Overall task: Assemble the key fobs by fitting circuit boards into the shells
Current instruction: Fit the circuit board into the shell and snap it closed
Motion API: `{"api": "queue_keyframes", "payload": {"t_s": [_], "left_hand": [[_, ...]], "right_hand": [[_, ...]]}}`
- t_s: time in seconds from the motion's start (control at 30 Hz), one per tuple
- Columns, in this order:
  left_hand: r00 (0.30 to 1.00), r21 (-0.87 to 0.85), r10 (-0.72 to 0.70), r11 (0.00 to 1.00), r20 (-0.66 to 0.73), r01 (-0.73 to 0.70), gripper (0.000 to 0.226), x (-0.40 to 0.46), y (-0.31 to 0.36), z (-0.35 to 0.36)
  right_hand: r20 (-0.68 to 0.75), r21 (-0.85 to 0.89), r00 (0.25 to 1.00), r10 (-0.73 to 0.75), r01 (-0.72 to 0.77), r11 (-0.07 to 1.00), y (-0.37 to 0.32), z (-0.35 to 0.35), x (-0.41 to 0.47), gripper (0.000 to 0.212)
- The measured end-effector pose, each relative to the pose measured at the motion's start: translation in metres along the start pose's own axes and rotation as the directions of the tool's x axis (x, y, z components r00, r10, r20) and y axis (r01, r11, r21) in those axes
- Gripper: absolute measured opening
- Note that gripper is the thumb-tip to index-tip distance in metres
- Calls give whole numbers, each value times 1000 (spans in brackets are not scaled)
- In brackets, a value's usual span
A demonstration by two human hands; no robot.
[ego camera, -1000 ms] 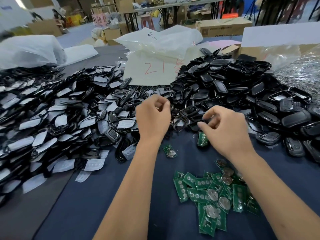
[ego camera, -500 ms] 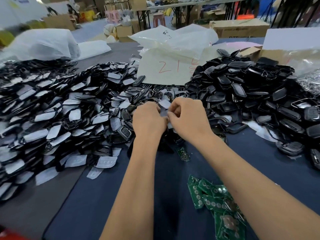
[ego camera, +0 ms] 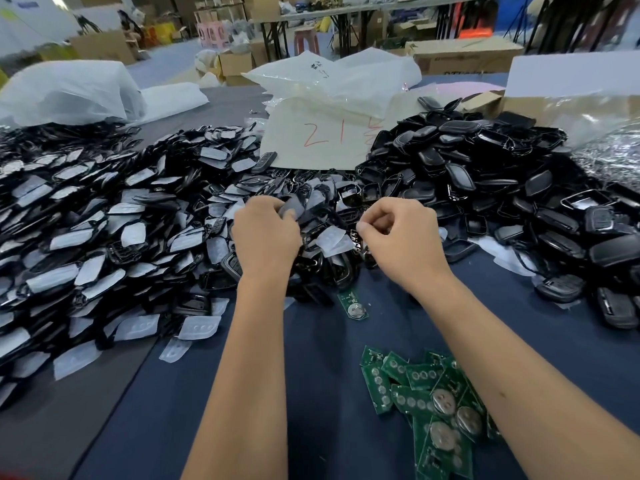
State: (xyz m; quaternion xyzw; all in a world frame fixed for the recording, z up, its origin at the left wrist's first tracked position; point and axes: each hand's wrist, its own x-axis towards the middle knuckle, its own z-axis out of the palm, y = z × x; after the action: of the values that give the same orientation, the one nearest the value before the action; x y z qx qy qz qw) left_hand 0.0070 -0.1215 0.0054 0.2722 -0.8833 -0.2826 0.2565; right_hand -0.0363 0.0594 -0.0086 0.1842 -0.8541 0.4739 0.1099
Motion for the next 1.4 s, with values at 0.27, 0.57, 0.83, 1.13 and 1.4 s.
{"api": "queue_keyframes", "payload": {"t_s": [0.27,0.57,0.83,1.13,1.4], "left_hand": [[744,-582,107,699,659,415,4,-28,51,26],[626,-635,238,546,743,546,29,-57,68,57],[721,-758,311,476,619,445,14,-69,72,64],[739,-739,284,538,611,405,8,-69,71,67],[756,-718,310,633,576,288,16,-68,69,70]], "right_hand": [[5,-280,873,-488,470,837,36,-48,-22,32],[-125,165,990,-71,91,982,66,-76,-44,10],[199,674,944,262,-326,663,59,-79,-42,17],[-35,558,975,221,-164,814,66,-80,-39,20],[-66,233,997,-32,46,971,61,-88,-43,23]]}}
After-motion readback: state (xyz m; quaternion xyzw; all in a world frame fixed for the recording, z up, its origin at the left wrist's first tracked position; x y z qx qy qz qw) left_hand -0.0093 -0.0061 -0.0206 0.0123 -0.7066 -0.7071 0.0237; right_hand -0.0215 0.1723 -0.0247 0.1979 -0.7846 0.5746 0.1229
